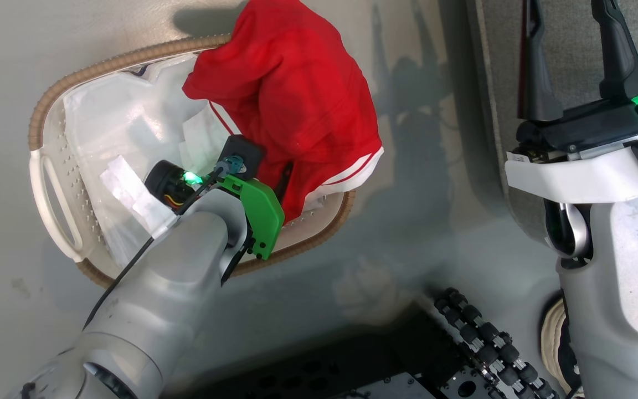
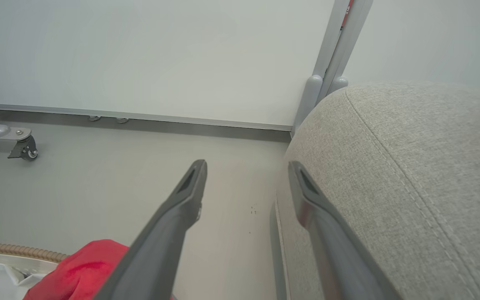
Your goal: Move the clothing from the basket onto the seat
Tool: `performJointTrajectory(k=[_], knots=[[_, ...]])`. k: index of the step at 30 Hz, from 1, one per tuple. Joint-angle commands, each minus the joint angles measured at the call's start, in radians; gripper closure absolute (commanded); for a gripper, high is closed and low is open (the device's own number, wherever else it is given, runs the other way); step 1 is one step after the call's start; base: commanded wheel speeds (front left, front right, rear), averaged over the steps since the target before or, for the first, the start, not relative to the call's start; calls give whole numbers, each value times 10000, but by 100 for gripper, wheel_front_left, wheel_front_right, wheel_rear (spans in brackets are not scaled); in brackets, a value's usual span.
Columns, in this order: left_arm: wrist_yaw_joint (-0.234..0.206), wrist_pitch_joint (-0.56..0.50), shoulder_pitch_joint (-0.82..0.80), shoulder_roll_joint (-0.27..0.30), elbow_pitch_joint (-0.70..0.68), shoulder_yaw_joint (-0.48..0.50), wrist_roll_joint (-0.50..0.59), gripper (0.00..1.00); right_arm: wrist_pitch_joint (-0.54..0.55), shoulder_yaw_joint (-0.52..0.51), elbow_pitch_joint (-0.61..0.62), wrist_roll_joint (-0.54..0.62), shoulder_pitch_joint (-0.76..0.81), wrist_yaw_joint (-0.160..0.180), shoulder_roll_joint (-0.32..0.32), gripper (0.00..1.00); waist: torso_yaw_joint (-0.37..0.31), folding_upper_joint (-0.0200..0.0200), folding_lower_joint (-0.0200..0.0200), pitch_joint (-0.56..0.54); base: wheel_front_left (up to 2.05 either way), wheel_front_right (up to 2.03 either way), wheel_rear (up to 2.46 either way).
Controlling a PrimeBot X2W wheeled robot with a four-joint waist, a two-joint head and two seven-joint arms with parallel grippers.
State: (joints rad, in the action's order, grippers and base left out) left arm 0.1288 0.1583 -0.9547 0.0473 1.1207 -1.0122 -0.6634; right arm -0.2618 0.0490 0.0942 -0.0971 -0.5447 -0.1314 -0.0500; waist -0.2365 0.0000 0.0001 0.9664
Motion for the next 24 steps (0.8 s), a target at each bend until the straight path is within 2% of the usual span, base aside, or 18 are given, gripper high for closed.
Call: performJointTrajectory(k=[1,2,3,4,17,24], knots=[[26,-17,-229,65,-5,-130,-152,0,-48,25,73,14,37,14,-23,0,11,0,-1,3,0,0,0],[26,6,-262,64,24,-216,-268,19,-48,37,93,20,34,14,-22,0,15,0,-1,5,0,0,0],[26,27,-283,64,46,-298,-367,72,-48,45,111,15,27,14,-23,0,18,0,-1,6,0,0,0],[26,82,-318,64,75,-403,-447,100,-48,53,121,12,14,14,-22,0,20,0,-1,9,0,0,0],[18,870,-713,62,1013,-944,-731,100,-48,139,-95,-308,-408,14,-23,0,-43,0,-1,-278,0,0,0],[-112,1087,-323,100,1256,-822,-613,100,-48,292,-498,-519,-470,14,-24,0,-29,0,-1,-1130,0,0,0]])
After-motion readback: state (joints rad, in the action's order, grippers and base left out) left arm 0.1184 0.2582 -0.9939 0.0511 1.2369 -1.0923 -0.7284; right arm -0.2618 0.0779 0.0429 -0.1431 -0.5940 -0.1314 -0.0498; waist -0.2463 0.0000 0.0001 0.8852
